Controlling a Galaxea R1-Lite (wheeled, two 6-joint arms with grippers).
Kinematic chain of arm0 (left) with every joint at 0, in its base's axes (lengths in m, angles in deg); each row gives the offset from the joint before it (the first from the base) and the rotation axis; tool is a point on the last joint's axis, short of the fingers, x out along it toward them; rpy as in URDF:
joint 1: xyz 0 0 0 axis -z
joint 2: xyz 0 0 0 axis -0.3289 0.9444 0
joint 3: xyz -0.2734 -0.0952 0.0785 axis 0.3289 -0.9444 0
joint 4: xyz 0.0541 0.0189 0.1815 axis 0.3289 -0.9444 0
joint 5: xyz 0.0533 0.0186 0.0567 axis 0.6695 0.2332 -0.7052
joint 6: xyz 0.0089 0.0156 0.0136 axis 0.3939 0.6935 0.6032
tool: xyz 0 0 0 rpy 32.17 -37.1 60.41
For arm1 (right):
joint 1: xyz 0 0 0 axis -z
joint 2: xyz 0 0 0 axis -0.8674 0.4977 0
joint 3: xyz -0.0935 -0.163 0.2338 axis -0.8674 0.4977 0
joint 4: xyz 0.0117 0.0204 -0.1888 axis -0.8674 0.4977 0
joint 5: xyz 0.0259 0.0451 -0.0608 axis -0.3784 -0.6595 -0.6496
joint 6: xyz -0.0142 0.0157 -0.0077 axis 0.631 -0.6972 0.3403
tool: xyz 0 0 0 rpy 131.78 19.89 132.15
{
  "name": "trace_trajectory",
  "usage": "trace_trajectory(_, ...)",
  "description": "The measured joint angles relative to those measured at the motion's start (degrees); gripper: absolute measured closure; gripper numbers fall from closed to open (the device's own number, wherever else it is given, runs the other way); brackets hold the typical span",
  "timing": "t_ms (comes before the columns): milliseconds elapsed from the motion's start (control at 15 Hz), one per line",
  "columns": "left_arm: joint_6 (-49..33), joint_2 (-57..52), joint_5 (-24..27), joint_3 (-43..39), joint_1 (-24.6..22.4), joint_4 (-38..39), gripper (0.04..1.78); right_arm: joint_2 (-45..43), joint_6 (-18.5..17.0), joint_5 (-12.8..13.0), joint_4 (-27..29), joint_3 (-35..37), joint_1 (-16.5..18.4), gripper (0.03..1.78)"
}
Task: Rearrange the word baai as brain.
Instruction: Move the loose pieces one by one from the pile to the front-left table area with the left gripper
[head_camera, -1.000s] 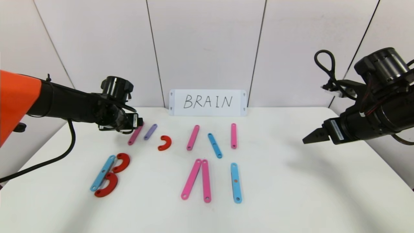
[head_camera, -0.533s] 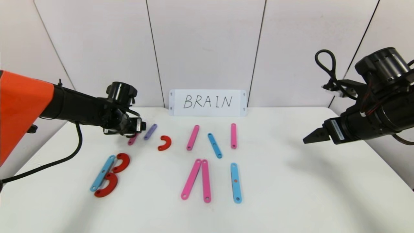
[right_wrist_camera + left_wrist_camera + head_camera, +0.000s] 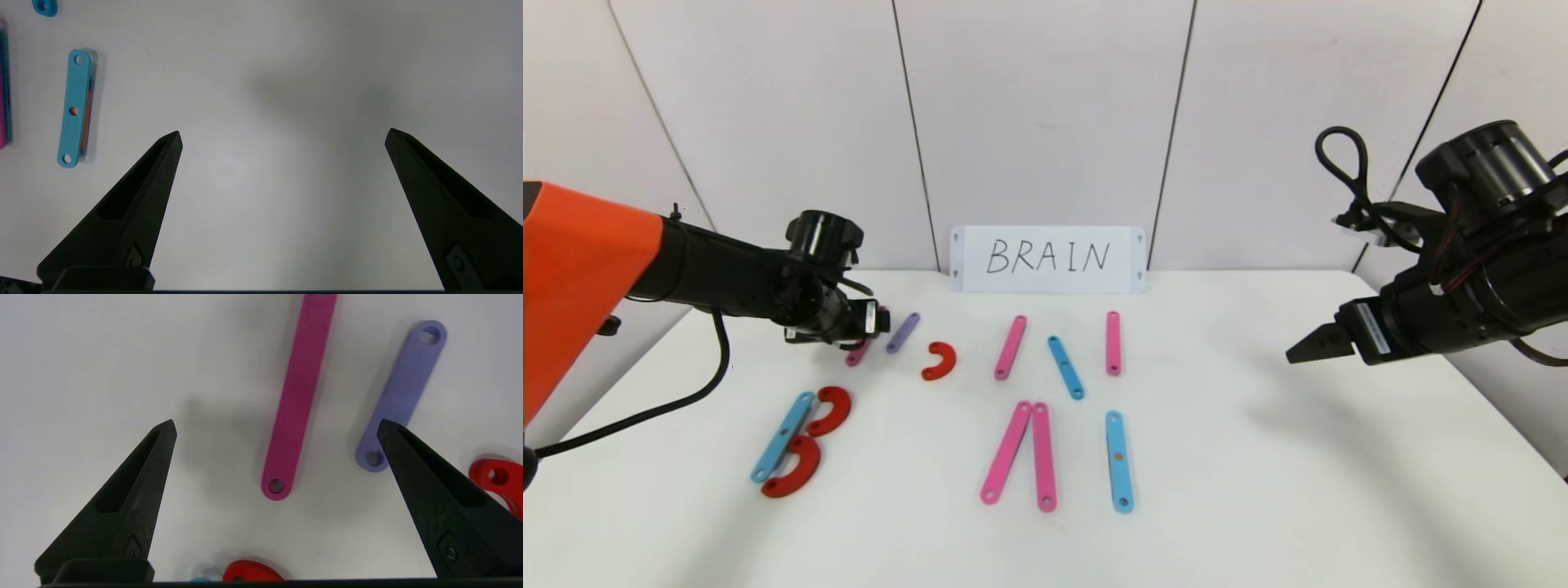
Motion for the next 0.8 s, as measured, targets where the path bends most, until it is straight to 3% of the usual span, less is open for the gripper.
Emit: trace_trajectory(800, 0.52, -0.22, 5.13, -0.05, -2.27, 0.29, 0.10, 0.38, 0.00, 1.02, 0.06, 0.17, -0.44, 0.07)
